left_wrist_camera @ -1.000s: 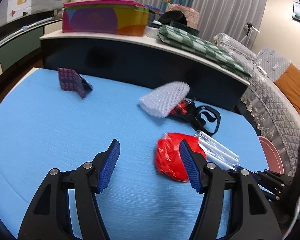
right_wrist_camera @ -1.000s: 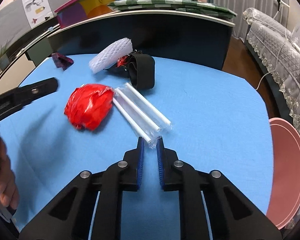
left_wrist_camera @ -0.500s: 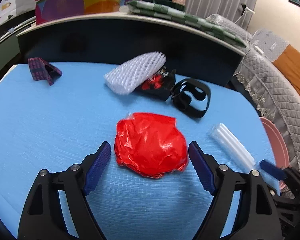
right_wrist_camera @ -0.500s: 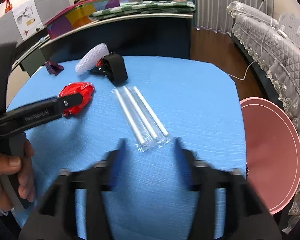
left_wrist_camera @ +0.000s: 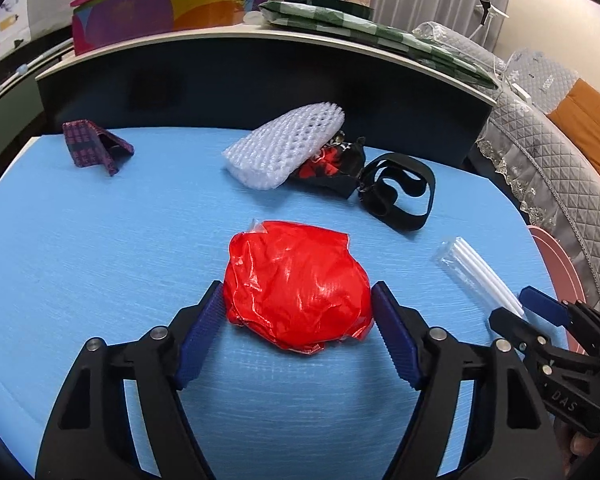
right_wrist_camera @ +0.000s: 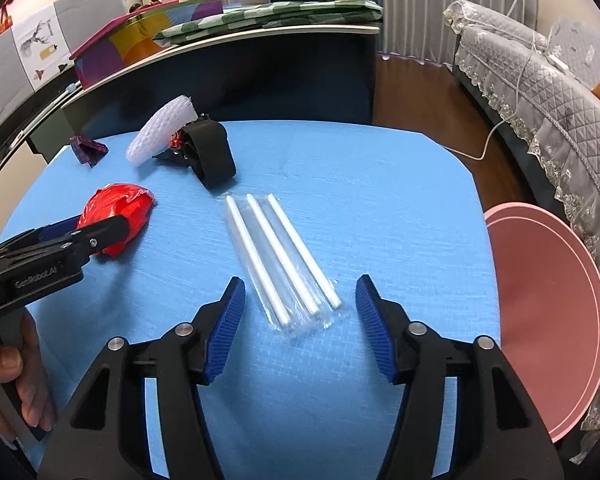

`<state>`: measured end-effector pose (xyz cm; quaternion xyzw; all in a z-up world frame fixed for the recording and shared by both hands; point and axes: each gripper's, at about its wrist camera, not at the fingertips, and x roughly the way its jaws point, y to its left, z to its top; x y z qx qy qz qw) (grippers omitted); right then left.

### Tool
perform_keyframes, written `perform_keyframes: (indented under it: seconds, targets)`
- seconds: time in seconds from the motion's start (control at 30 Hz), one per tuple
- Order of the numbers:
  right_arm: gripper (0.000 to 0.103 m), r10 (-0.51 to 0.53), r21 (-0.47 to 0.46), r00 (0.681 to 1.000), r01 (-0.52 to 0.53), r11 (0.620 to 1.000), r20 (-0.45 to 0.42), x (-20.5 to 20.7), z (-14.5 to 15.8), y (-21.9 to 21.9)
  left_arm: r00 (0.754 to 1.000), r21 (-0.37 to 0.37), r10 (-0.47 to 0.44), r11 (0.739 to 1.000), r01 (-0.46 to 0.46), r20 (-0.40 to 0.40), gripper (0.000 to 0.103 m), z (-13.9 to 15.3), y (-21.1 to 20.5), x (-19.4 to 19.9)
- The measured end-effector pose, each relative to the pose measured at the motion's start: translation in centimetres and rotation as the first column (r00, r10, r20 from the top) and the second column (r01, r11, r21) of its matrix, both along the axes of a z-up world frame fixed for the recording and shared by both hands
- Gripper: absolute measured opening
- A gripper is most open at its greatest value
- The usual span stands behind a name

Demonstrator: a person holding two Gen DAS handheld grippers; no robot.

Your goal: Collect trash

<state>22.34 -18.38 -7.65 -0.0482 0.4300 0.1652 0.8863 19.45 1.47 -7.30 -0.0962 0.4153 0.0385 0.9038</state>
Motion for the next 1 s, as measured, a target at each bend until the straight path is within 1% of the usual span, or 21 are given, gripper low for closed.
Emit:
perform_keyframes:
  seconds: [0.03,0.07,0.1,0.13,0.2,0.23,0.4,0.67,0.8,1.0]
  targets:
    - [0.049,0.002,-0.006,1.000,-0.002,1.000,0.001,0.0,0.0,0.1,1.000,-0.003,-0.003,1.000,0.003,-0.002,0.072,-0.1,0.1,-0.1]
    - [0.042,0.005,-0.018,1.000,-0.005,1.000,0.007,0.0,0.0,0.4,1.000,-0.004,-0.005,1.000,0.005,-0.002,0.072,-0.1,0.2,-0.2]
    - [0.033,0.007,-0.022,1.000,-0.007,1.000,0.009,0.1,0.0,0.5,1.000,-0.003,-0.008,1.000,0.008,-0.003,0.072,-0.1,0.2,-0.3]
    - [0.027,0.009,-0.024,1.000,-0.009,1.000,0.011,0.1,0.0,0.6,1.000,-0.003,-0.012,1.000,0.012,-0.003,0.072,0.0,0.2,-0.3]
    - [0.010,0.009,-0.022,1.000,-0.008,1.000,0.012,0.0,0.0,0.8,1.000,-0.006,-0.014,1.000,0.014,-0.004,0.071,-0.1,0.4,-0.4]
    - [0.008,0.008,-0.021,1.000,-0.007,1.000,0.014,0.0,0.1,0.8,1.000,-0.007,-0.015,1.000,0.015,-0.003,0.071,0.0,0.4,-0.5]
    - [0.007,-0.005,-0.001,0.999,0.005,1.000,0.048,-0.8,1.4,1.0,1.000,-0.006,-0.022,1.000,0.022,0.010,0.071,0.6,0.3,-1.1]
    - [0.007,-0.041,0.031,0.993,0.038,0.999,0.107,-3.2,4.5,0.5,0.998,0.002,-0.035,0.999,0.035,0.061,0.071,2.8,-0.2,-3.0]
    - [0.008,-0.054,0.040,0.987,0.049,0.998,0.148,-4.7,6.0,0.2,0.995,0.008,-0.042,0.999,0.042,0.091,0.071,4.1,-1.1,-4.3]
    - [0.007,-0.066,0.041,0.978,0.059,0.997,0.199,-6.5,8.2,-1.3,0.989,0.026,-0.083,0.996,0.080,0.121,0.071,5.3,-2.9,-5.9]
